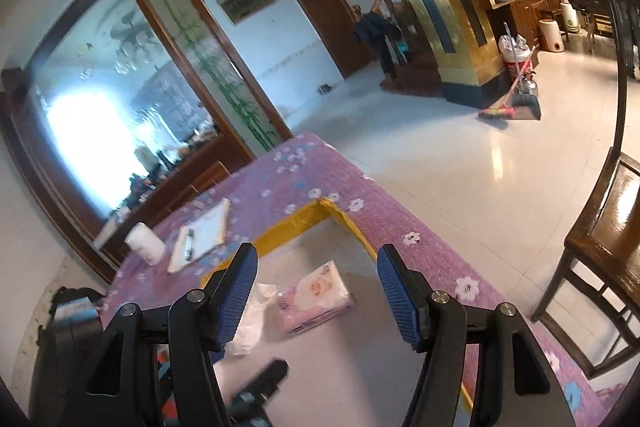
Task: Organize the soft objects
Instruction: 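Open both tools and move them back over the pile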
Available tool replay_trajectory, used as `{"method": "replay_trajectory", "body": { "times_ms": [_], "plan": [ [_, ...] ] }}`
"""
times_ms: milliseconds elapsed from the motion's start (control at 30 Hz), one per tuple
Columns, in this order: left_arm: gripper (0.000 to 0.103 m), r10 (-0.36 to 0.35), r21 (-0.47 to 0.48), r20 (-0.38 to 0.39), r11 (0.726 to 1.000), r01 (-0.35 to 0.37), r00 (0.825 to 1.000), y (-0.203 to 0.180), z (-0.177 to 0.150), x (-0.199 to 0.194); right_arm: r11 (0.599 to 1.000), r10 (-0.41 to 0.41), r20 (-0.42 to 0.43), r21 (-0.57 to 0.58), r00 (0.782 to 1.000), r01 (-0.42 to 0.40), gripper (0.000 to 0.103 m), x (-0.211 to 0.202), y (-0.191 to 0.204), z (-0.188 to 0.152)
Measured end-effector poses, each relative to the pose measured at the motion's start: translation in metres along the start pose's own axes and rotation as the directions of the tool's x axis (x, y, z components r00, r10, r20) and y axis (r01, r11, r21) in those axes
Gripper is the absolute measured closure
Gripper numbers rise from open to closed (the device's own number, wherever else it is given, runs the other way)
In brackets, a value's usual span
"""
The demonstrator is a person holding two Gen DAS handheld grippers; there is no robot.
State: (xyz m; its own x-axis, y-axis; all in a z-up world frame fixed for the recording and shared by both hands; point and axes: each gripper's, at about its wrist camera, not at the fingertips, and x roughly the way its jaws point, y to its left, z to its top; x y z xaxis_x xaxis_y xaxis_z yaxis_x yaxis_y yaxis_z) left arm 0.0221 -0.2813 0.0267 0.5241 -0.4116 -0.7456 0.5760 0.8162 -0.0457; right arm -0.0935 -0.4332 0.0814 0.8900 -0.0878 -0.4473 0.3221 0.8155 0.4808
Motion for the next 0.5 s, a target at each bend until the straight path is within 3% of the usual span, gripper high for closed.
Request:
{"method": "replay_trajectory", "body": {
  "times_ms": [233,400,500],
  "plan": [
    [0.031,-0.018,-0.097,0.074,0.995,0.025,0.997,0.052,-0.031,-0.061,0.994,0.06,-0.026,-0.086,0.998,-0.062,0.035,-0.021,0.036,-0.027],
    [0.031,0.042,-0.169,0.126,0.985,-0.02,0.991,0.104,-0.07,-0.1,0.974,0.128,-0.073,-0.179,0.989,-0.139,0.035,-0.021,0.08,-0.058],
    [0.031,0.062,-0.216,0.144,0.976,-0.03,0.988,0.137,-0.087,-0.118,0.943,0.195,-0.127,-0.247,0.973,-0.221,0.033,-0.021,0.112,-0.078]
  ]
}}
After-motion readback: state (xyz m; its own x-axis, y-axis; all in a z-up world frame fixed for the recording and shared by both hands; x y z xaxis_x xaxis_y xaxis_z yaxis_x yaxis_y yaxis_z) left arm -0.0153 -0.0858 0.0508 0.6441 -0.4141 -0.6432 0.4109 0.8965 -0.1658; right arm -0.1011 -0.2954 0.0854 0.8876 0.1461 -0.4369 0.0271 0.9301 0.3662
